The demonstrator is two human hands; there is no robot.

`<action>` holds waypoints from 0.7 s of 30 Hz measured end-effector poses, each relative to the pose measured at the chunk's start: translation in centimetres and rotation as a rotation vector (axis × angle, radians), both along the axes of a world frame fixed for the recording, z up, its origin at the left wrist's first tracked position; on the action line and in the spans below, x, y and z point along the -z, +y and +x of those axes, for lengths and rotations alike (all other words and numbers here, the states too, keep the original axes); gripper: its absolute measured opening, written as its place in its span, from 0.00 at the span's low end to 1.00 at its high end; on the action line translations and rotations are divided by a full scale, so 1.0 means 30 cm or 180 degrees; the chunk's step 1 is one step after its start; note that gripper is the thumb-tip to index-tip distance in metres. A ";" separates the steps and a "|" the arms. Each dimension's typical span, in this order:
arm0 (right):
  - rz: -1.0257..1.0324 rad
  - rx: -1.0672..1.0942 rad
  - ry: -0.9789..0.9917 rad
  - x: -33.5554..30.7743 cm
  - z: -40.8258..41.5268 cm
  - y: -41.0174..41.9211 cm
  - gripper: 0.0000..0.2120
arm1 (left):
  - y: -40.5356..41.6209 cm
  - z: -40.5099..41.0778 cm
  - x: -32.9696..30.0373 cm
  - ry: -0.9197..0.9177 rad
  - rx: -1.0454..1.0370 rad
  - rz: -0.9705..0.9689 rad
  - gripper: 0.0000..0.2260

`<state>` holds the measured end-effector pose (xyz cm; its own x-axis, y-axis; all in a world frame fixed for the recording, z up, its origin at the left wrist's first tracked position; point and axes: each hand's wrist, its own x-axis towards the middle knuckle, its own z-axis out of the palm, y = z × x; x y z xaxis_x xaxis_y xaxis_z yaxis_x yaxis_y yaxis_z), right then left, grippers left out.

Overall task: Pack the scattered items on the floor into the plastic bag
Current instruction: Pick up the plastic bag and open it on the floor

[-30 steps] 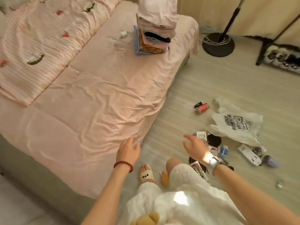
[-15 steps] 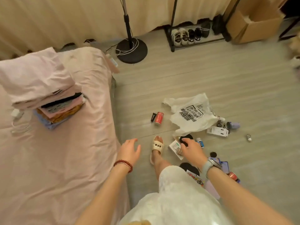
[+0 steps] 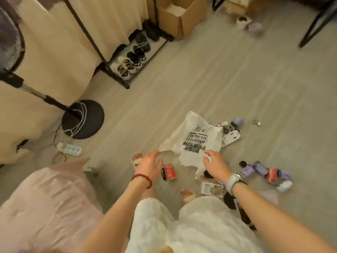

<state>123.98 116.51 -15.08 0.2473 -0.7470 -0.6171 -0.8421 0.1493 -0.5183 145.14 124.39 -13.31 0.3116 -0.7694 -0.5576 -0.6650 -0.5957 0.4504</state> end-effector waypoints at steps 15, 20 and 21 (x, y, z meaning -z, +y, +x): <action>-0.0195 0.2575 0.0481 0.405 0.268 -0.097 0.16 | -0.860 0.238 0.353 0.0122 0.2933 0.0103 0.17; -0.0566 0.2172 0.1054 0.841 0.221 -0.064 0.18 | -0.928 0.102 0.820 -0.0113 0.3749 0.0303 0.20; -0.0449 0.1889 0.1143 0.976 0.207 -0.046 0.19 | -0.923 0.071 0.955 -0.0157 0.3909 0.0344 0.20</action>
<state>130.19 115.13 -44.38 -0.4271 -0.7715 -0.4716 -0.7618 0.5880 -0.2720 147.28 96.69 -41.96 -0.5627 -0.5173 -0.6448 -0.8248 0.4035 0.3961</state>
